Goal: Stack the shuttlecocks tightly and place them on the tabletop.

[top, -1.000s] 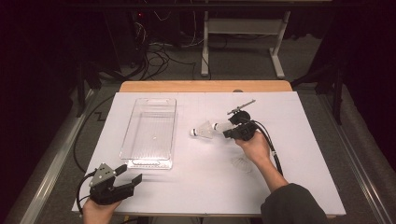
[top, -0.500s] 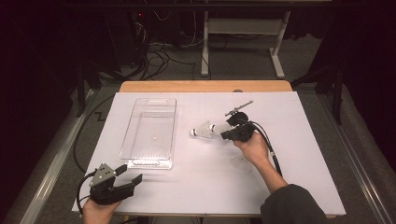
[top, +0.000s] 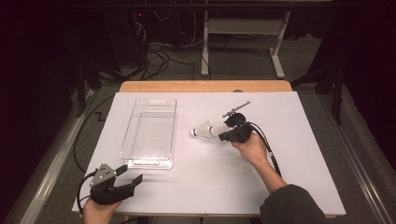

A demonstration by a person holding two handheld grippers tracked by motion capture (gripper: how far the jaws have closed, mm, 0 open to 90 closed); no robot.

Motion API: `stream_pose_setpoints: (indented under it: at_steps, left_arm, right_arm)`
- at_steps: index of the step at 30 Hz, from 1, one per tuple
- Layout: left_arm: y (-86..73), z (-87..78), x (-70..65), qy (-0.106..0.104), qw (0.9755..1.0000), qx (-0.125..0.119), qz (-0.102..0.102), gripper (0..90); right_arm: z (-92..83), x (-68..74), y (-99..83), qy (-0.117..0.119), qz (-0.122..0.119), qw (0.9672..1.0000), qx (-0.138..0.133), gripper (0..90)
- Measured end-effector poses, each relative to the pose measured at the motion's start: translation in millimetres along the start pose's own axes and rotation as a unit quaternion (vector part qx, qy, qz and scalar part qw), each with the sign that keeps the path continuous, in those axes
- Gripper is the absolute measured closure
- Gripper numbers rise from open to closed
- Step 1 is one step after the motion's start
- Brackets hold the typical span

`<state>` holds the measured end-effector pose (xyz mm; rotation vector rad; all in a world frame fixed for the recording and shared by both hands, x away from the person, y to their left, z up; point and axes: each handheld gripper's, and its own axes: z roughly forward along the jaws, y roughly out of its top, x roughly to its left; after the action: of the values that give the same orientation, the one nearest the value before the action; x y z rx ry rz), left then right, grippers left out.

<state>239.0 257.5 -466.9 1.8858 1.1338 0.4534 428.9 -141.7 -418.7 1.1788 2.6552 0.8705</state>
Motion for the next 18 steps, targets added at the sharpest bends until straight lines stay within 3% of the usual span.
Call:
stream_pose_setpoints:
  at_steps: [18]
  left_arm:
    - [0.0, 0.4, -0.5, 0.000, 1.0000, 0.000, 0.001, 29.4]
  right_arm:
    - [4.4, 6.2, 1.7, 0.012, -0.010, 0.9999, 0.007, 90.0]
